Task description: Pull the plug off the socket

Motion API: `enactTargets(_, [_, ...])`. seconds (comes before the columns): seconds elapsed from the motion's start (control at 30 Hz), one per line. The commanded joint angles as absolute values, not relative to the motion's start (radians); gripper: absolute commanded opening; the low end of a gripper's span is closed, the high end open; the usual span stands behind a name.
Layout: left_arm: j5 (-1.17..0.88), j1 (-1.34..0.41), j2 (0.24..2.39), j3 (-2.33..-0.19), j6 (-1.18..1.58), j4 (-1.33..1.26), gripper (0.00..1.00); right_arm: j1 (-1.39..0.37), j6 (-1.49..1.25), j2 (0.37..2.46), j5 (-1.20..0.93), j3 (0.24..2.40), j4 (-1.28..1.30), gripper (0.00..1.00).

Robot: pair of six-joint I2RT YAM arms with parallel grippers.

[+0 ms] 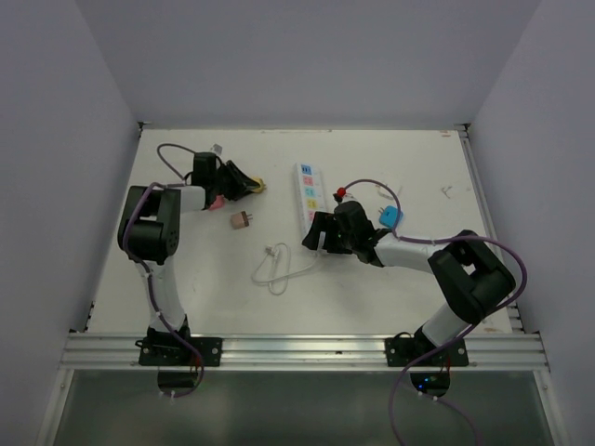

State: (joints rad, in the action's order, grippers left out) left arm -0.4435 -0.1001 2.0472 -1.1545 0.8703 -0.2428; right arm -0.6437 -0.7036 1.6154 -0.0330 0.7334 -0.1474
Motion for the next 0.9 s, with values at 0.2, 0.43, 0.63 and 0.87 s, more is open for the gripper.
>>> enactTargets(0.2, [-0.410,-0.092,2.011,-1.151,0.833,-0.183,0.47,-0.627,-0.704,1.644,0.032,0.692,0.048,0.00])
enactTargets(0.43, [-0.385,-0.092,1.930,-1.129,0.819,-0.156,0.83,-0.627,-0.701,1.623,0.048,0.689,0.063,0.00])
enactTargets(0.63, [-0.333,-0.094,1.778,-1.120,0.775,-0.095,1.00,-0.627,-0.687,1.594,0.097,0.709,0.121,0.00])
enactTargets(0.87, [-0.201,-0.097,1.507,-1.112,0.629,0.058,1.00,-0.632,-0.652,1.575,0.167,0.765,0.238,0.00])
